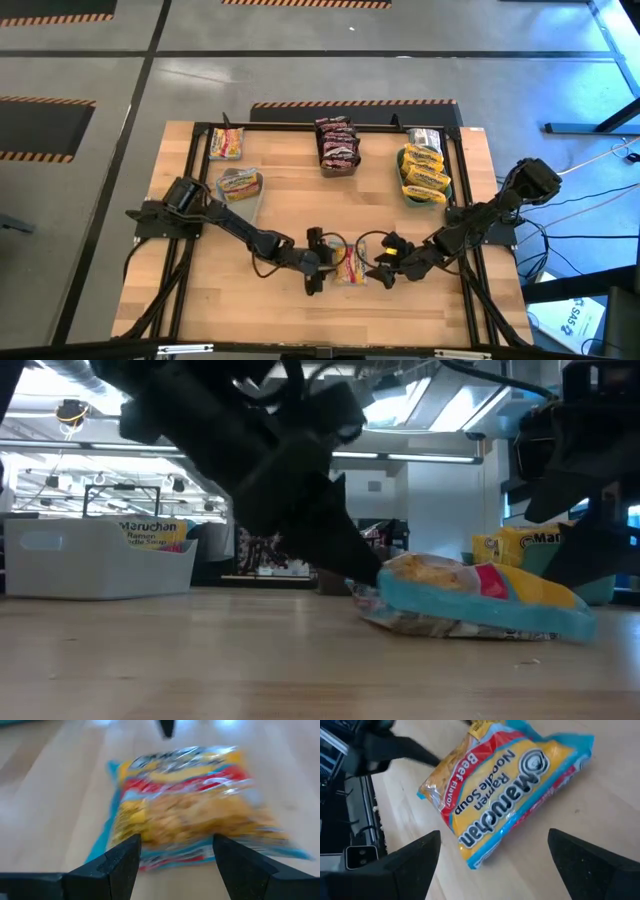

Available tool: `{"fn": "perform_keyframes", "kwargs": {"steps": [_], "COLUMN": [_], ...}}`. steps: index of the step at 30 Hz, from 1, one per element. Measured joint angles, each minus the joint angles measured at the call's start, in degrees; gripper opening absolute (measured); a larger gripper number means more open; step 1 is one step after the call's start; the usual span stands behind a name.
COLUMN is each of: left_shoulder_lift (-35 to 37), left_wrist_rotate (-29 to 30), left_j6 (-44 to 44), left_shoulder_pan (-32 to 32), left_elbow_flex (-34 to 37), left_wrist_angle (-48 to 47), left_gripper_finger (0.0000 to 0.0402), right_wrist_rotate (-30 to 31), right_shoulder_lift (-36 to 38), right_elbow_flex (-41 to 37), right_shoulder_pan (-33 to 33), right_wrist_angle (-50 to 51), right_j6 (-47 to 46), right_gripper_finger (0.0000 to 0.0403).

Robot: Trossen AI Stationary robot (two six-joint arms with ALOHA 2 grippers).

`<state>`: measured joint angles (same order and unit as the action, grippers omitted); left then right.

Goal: Sort Maruchan noodles
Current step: Put the blue noodle pack into the gray bin

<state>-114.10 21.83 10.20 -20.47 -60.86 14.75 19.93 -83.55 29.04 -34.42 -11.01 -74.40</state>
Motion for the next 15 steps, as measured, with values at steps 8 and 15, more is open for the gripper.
{"fn": "perform_keyframes", "kwargs": {"steps": [8, 15], "left_shoulder_lift": [0.0, -0.3], "left_wrist_rotate": [-0.8, -0.8], "left_j6": [2.8, 2.9], "left_shoulder_pan": [1.4, 1.0], "left_elbow_flex": [0.0, 0.0], "left_wrist_angle": [-4.2, -5.5], "left_gripper_finger": [0.0243, 0.0243], "right_wrist_rotate": [3.5, -1.6], "right_shoulder_lift": [0.0, -3.3], "right_elbow_flex": [0.0, 0.0], "right_shoulder_pan": [0.1, -0.1], "right_wrist_angle": [0.1, -0.1], "right_j6": [-1.0, -9.4], "right_gripper_finger": [0.0353, 0.0353]}}
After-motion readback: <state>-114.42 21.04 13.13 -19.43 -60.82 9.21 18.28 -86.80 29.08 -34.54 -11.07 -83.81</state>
